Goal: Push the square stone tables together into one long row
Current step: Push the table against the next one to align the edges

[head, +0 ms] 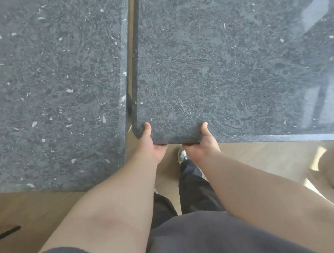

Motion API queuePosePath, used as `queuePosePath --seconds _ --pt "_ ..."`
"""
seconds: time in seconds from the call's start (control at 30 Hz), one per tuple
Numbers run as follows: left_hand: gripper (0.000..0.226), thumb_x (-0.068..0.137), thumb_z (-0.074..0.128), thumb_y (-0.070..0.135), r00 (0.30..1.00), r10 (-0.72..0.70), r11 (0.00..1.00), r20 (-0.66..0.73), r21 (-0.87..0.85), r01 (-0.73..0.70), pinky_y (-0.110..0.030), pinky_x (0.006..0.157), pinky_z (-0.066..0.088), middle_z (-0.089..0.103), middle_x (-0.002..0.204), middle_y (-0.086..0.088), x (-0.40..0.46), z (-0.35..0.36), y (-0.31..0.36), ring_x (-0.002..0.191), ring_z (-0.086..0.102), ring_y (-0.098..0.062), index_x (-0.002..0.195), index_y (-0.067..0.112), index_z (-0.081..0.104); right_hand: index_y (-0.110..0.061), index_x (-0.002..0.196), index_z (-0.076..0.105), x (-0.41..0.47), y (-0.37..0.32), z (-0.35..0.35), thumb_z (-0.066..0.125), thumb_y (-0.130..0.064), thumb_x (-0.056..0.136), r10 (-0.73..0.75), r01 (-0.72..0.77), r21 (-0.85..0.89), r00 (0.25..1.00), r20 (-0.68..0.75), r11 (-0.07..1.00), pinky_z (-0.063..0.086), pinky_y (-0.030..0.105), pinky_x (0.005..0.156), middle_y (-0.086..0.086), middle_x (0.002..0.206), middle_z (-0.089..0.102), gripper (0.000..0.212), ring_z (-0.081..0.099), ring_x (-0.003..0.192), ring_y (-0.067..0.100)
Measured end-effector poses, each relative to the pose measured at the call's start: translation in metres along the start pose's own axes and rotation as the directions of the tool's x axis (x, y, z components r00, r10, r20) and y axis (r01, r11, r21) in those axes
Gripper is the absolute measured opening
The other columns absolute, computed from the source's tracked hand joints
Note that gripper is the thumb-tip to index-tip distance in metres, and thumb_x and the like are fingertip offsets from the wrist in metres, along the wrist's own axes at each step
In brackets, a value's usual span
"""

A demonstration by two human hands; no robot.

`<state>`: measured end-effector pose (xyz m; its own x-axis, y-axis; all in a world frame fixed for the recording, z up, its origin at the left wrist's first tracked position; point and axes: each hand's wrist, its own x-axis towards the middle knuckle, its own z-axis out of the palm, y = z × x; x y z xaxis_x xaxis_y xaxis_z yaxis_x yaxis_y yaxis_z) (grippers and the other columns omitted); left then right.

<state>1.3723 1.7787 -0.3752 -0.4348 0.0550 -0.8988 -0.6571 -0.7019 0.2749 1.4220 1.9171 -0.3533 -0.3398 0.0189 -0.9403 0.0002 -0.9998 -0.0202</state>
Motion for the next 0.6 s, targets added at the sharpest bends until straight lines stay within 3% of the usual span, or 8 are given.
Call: queuePosePath --seconds 0.2,0.47,0.53,0.6 --pt "0.04 0.097 0.067 0.035 0.999 -0.043 0.999 0.003 -0.033 0.043 -0.057 0.104 0.05 0.067 0.127 -0.016 -0.028 -0.011 -0.049 0.116 0.065 -0.038 0.128 0.011 0.057 -0.008 0.127 0.064 -0.019 -0.029 -0.037 0.081 -0.038 0.083 0.023 -0.027 -0.08 0.999 -0.048 0.996 0.052 0.054 0.102 0.017 0.122 0.07 0.056 0.067 0.112 0.04" --pt "0.044 0.094 0.069 0.03 0.994 -0.108 0.987 -0.011 -0.125 0.106 -0.058 0.096 0.054 0.071 0.124 -0.016 -0.046 -0.021 -0.092 0.114 0.067 -0.04 0.133 0.012 0.059 -0.005 0.121 0.064 -0.032 -0.054 -0.07 0.072 -0.039 0.091 -0.011 0.006 -0.133 0.999 -0.037 0.991 0.056 0.055 0.072 0.019 0.113 0.073 0.046 0.069 0.103 0.038" --pt "0.045 0.093 0.071 0.029 0.994 -0.109 0.985 -0.014 -0.137 0.107 -0.057 0.094 0.055 0.07 0.123 -0.016 -0.045 -0.022 -0.092 0.113 0.067 -0.039 0.133 0.012 0.059 -0.005 0.121 0.063 -0.031 -0.054 -0.072 0.071 -0.039 0.091 -0.027 0.022 -0.151 0.999 -0.03 0.988 0.056 0.055 0.074 0.019 0.109 0.074 0.046 0.069 0.103 0.038" --pt "0.047 0.093 0.072 0.029 0.994 -0.11 0.985 -0.008 -0.137 0.108 -0.058 0.099 0.052 0.068 0.126 -0.016 -0.045 -0.022 -0.089 0.115 0.065 -0.039 0.134 0.013 0.057 -0.005 0.123 0.062 -0.03 -0.053 -0.071 0.072 -0.039 0.09 -0.049 0.042 -0.166 0.998 -0.042 0.985 0.056 0.056 0.086 0.018 0.114 0.073 0.048 0.069 0.107 0.037"
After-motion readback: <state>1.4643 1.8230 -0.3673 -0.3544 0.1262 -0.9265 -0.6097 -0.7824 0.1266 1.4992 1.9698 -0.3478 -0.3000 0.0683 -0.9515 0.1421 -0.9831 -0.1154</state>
